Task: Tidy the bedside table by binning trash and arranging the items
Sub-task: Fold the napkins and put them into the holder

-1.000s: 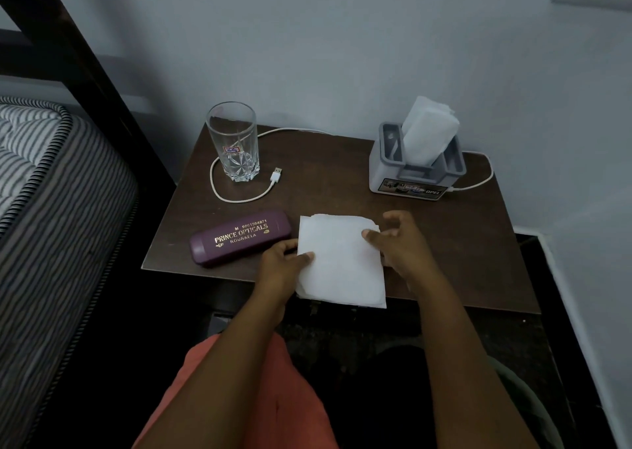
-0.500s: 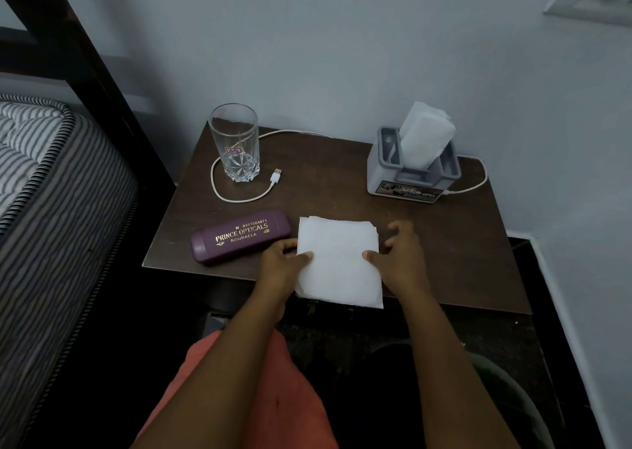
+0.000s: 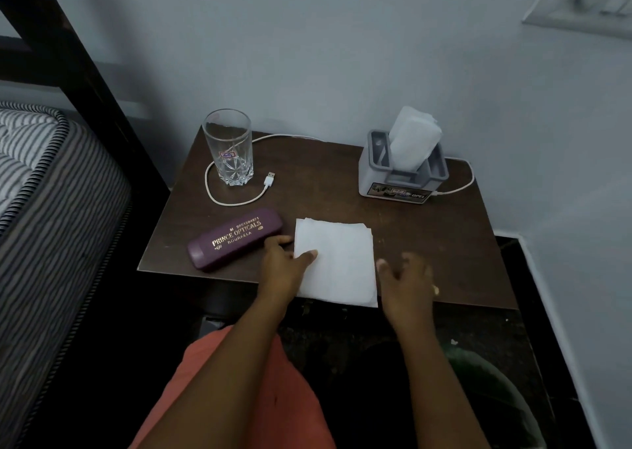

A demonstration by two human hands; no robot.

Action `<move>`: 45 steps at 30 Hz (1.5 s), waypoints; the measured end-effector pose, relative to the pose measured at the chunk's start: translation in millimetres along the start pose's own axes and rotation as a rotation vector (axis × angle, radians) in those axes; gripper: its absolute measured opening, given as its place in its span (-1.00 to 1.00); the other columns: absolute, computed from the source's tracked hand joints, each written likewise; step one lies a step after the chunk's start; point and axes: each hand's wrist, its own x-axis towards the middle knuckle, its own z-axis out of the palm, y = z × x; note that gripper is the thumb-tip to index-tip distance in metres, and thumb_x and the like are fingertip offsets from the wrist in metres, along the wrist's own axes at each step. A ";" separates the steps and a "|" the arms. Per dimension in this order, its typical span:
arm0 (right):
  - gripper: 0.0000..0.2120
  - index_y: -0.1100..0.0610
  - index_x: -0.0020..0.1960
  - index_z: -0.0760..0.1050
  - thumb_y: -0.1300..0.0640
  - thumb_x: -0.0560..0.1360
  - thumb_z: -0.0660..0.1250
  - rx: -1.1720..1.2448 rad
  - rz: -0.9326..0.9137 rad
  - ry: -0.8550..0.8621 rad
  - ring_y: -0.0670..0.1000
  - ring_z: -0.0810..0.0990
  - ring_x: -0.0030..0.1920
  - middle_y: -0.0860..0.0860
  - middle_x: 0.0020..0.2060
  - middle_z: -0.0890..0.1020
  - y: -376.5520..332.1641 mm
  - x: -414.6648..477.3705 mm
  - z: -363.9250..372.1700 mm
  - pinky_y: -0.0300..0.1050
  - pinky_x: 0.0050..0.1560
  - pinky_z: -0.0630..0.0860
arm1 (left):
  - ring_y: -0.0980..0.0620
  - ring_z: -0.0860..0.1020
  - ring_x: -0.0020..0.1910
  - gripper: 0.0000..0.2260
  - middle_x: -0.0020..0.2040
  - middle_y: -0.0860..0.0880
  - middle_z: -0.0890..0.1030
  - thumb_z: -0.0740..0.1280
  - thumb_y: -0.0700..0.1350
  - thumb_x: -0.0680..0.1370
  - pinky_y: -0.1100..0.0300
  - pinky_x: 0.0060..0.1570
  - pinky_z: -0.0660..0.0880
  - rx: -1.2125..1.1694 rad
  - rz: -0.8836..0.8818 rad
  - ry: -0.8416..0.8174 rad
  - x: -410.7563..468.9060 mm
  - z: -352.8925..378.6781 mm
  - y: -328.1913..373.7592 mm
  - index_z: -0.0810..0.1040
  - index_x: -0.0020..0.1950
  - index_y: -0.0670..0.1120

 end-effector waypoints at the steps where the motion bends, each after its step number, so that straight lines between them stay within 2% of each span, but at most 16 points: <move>1: -0.56 0.22 0.29 0.35 0.01 0.52 0.30 -0.048 0.018 -0.018 0.17 0.44 0.23 0.15 0.28 0.39 2.5 -2.1 1.1 -0.01 0.21 0.39 | -0.06 0.53 -0.02 -0.60 0.05 -0.11 0.52 0.44 -0.20 0.44 0.04 0.04 0.48 0.024 0.026 0.008 -1.7 1.4 0.0 0.28 0.14 -0.09; 5: -0.68 0.18 0.03 0.43 -0.08 0.49 0.30 0.047 0.109 -0.006 0.06 0.50 -0.04 0.08 0.01 0.47 4.1 -3.7 7.2 -0.06 -0.01 0.44 | 0.03 0.54 0.03 -0.56 0.12 0.02 0.52 0.37 -0.37 0.43 0.09 0.04 0.50 -0.010 0.170 -0.135 -11.1 5.6 5.3 0.37 0.19 0.01; 7: -0.71 0.12 -0.15 0.46 -0.11 0.50 0.26 0.337 0.259 0.009 0.05 0.53 -0.12 0.08 -0.09 0.55 2.4 -7.4 1.1 -0.03 -0.02 0.46 | 0.01 0.56 0.02 -0.61 0.11 -0.04 0.58 0.34 -0.39 0.45 0.13 0.01 0.53 -0.109 0.159 -0.196 -14.5 7.2 11.2 0.51 0.13 0.03; 8: -0.72 0.12 -0.04 0.49 -0.11 0.51 0.26 0.587 0.391 -0.013 0.06 0.55 -0.01 0.08 0.02 0.57 1.2 -11.1 -1.8 0.03 0.10 0.48 | 0.01 0.57 -0.02 -0.64 0.09 -0.08 0.60 0.33 -0.38 0.47 0.17 -0.05 0.55 -0.184 0.130 -0.212 -17.4 7.9 16.6 0.55 0.11 0.02; 10: -0.46 0.19 0.35 0.32 -0.11 0.51 0.28 1.045 0.683 -0.145 0.15 0.41 0.30 0.13 0.29 0.42 -3.2 -21.0 -8.3 0.08 0.34 0.35 | 0.04 0.58 -0.13 -0.69 0.03 -0.11 0.63 0.34 -0.35 0.48 0.26 -0.21 0.58 -0.353 0.053 -0.246 -25.0 9.8 29.6 0.57 0.15 -0.06; 12: -0.31 0.26 0.42 0.22 -0.15 0.48 0.29 1.234 0.801 -0.253 0.22 0.32 0.38 0.18 0.38 0.33 -2.7 -24.3 -14.4 0.12 0.38 0.31 | 0.04 0.61 -0.15 -0.69 0.01 -0.09 0.65 0.35 -0.32 0.48 0.26 -0.25 0.59 -0.493 0.006 -0.294 -34.9 11.5 43.7 0.57 0.19 -0.09; 16: -0.27 0.28 0.29 0.39 -0.32 0.44 0.19 1.309 0.796 -0.481 0.21 0.50 0.22 0.26 0.22 0.53 -4.4 -24.0 -18.3 0.14 0.29 0.38 | 0.12 0.65 -0.21 -0.73 -0.11 0.00 0.71 0.30 -0.32 0.50 0.27 -0.21 0.60 -0.643 0.011 -0.403 -47.9 10.0 64.1 0.59 0.10 -0.03; 18: -0.25 0.27 0.24 0.45 -0.36 0.40 0.20 1.396 0.743 -0.594 0.26 0.55 0.18 0.29 0.14 0.59 -8.1 -23.9 -17.9 0.22 0.27 0.42 | 0.11 0.64 -0.18 -0.72 -0.05 -0.02 0.71 0.31 -0.30 0.49 0.27 -0.23 0.61 -0.619 0.033 -0.441 -50.6 4.4 66.8 0.60 0.11 -0.02; 21: -0.32 0.27 0.20 0.51 -0.32 0.43 0.22 1.517 0.635 -0.622 0.26 0.59 0.15 0.27 0.13 0.61 -13.8 -15.7 -26.4 0.25 0.17 0.48 | 0.10 0.64 -0.16 -0.67 0.00 -0.05 0.69 0.33 -0.33 0.47 0.28 -0.27 0.59 -0.490 0.081 -0.417 -47.7 -7.0 57.0 0.58 0.17 -0.04; 24: -0.53 0.28 0.23 0.49 -0.06 0.50 0.29 1.388 0.569 -0.607 0.16 0.61 0.14 0.21 0.15 0.62 -11.3 -5.5 -27.5 0.12 0.09 0.56 | 0.05 0.62 -0.10 -0.64 0.11 -0.15 0.64 0.34 -0.37 0.47 0.32 -0.20 0.59 -0.320 0.070 -0.344 -32.9 -11.6 34.1 0.54 0.24 -0.12; 26: -0.68 0.30 0.19 0.50 0.17 0.49 0.33 1.191 0.555 -0.517 0.13 0.63 0.09 0.20 0.11 0.63 -7.0 -1.6 -18.0 0.02 0.00 0.62 | 0.06 0.59 -0.09 -0.63 0.16 -0.17 0.61 0.35 -0.37 0.47 0.38 -0.24 0.56 -0.223 0.025 -0.291 -21.0 -11.0 20.3 0.52 0.26 -0.14; 28: -0.74 0.30 0.15 0.51 0.26 0.48 0.34 0.990 0.533 -0.454 0.08 0.63 0.04 0.17 0.09 0.64 -4.2 -0.4 -9.2 -0.07 -0.07 0.63 | 0.07 0.56 -0.08 -0.63 0.16 -0.14 0.57 0.36 -0.34 0.47 0.38 -0.26 0.52 -0.144 -0.006 -0.251 -12.2 -8.9 11.1 0.51 0.26 -0.13; 33: -0.69 0.26 0.23 0.49 0.32 0.49 0.32 0.685 0.343 -0.314 -0.03 0.64 -0.07 0.05 -0.04 0.66 -3.9 -1.1 -0.1 -0.18 -0.07 0.57 | -0.10 0.53 0.12 -0.63 0.23 -0.17 0.53 0.38 -0.35 0.45 0.10 0.06 0.52 -0.001 0.024 -0.190 -0.8 -3.0 0.7 0.54 0.23 -0.13; 35: -0.70 0.22 0.23 0.52 0.31 0.50 0.29 0.461 0.158 -0.205 -0.10 0.61 -0.12 0.03 -0.03 0.66 -8.1 -5.5 5.1 -0.26 -0.10 0.55 | -0.11 0.53 0.15 -0.65 0.24 -0.16 0.53 0.38 -0.32 0.47 0.03 0.15 0.50 0.051 0.028 -0.182 0.5 -1.7 0.7 0.54 0.23 -0.12; 40: -0.63 0.12 0.34 0.44 0.27 0.55 0.18 -0.123 -0.433 -0.060 0.05 0.62 0.03 0.10 0.12 0.63 -17.4 -27.7 29.6 -0.18 0.02 0.51 | -0.02 0.61 -0.05 -0.85 0.03 -0.14 0.66 0.30 -0.13 0.55 0.09 -0.03 0.53 -0.143 -0.059 -0.168 -7.9 3.4 10.1 0.61 0.03 -0.15; 45: -0.65 0.13 0.21 0.50 0.21 0.43 0.40 -0.354 -0.721 -0.037 0.00 0.68 -0.11 0.02 0.00 0.67 -15.6 -35.9 49.6 -0.17 -0.24 0.60 | -0.12 0.65 -0.12 -0.73 -0.07 -0.21 0.68 0.30 -0.04 0.55 0.10 -0.10 0.57 -0.299 -0.150 -0.188 -8.7 3.7 11.9 0.62 -0.01 -0.24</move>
